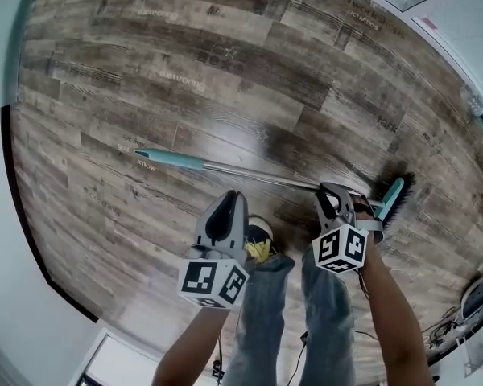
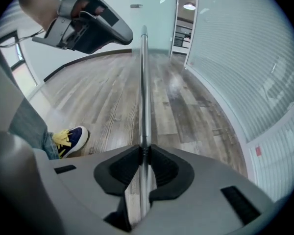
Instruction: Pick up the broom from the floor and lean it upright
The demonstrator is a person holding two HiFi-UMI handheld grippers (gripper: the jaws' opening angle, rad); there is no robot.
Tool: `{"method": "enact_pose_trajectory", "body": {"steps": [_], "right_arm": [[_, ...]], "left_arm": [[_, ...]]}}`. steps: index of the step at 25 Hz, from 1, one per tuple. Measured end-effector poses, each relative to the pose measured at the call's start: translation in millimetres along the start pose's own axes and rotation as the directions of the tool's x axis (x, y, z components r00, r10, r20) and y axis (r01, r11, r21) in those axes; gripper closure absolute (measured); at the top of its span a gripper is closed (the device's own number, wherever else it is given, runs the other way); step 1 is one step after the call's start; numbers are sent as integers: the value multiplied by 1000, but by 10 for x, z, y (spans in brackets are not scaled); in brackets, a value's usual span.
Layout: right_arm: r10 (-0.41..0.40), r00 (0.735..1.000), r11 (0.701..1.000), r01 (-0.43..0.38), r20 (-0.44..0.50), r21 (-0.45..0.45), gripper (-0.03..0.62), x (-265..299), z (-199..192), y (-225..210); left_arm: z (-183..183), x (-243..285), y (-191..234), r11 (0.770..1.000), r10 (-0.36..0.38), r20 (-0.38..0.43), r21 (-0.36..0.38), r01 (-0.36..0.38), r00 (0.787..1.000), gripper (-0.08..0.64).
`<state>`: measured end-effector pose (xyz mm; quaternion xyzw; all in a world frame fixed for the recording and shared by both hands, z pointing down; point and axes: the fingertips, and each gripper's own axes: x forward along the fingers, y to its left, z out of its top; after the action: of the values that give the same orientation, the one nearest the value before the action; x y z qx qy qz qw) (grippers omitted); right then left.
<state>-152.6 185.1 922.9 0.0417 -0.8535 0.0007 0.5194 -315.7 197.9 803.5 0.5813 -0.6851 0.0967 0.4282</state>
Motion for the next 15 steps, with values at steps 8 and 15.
{"method": "enact_pose_trajectory", "body": {"steps": [8, 15], "right_arm": [[-99, 990, 980, 80, 98, 182, 514, -1278, 595, -719], [-200, 966, 948, 149, 161, 283, 514, -2352, 1006, -1319]], "left_arm": [[1349, -584, -1070, 989, -146, 139, 53, 139, 979, 532], [2269, -947, -2210, 943, -296, 158, 206, 262, 942, 410]]}}
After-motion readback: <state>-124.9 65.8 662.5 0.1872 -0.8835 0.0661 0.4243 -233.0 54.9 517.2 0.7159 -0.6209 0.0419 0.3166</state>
